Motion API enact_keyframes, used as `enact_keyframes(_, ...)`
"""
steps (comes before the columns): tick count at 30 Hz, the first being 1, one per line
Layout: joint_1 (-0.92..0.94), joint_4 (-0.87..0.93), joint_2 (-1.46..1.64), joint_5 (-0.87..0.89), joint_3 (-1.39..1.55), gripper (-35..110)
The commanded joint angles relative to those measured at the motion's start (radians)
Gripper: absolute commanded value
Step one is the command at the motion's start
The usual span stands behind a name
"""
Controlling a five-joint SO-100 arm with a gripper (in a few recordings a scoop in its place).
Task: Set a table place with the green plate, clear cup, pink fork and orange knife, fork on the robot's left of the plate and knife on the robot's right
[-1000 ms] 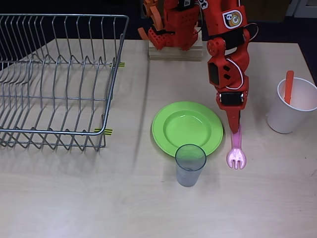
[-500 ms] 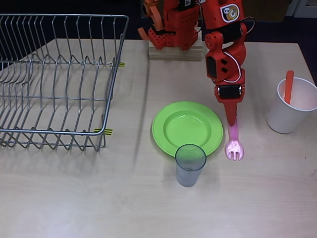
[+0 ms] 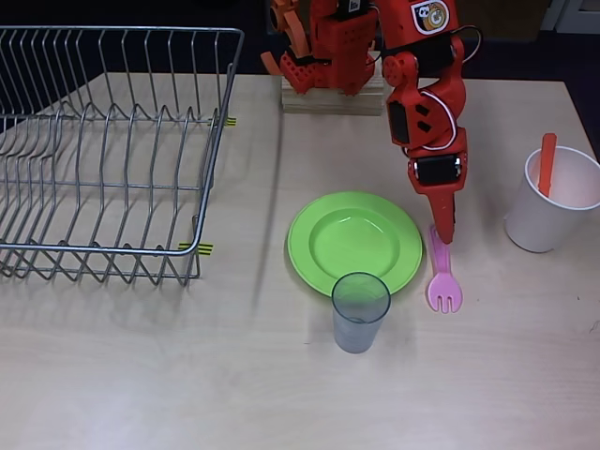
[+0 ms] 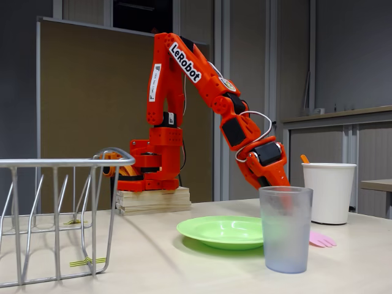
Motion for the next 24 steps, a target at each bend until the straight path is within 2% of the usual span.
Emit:
enact_keyframes(1,-0.026,0.044,0.115,-0.023,0.015,6)
enact_keyframes(6,-0.051,0.193,0.337,-0.176,-0.014,7)
enact_keyframes(9,-0.066,0.371,0.423,-0.178,-0.055,5)
enact_keyframes(10,-0.08,0.42,0.437,-0.167,-0.067,0)
enact_keyframes(14,-0.161,0.63,0.457,-0.189,-0.166,0)
enact_keyframes(18,-0.239,0.735,0.439,-0.164,-0.258,1)
enact_keyframes(21,-0.308,0.819,0.405,-0.077,-0.304,8)
enact_keyframes(24,-0.365,0.853,0.362,-0.015,-0.336,26)
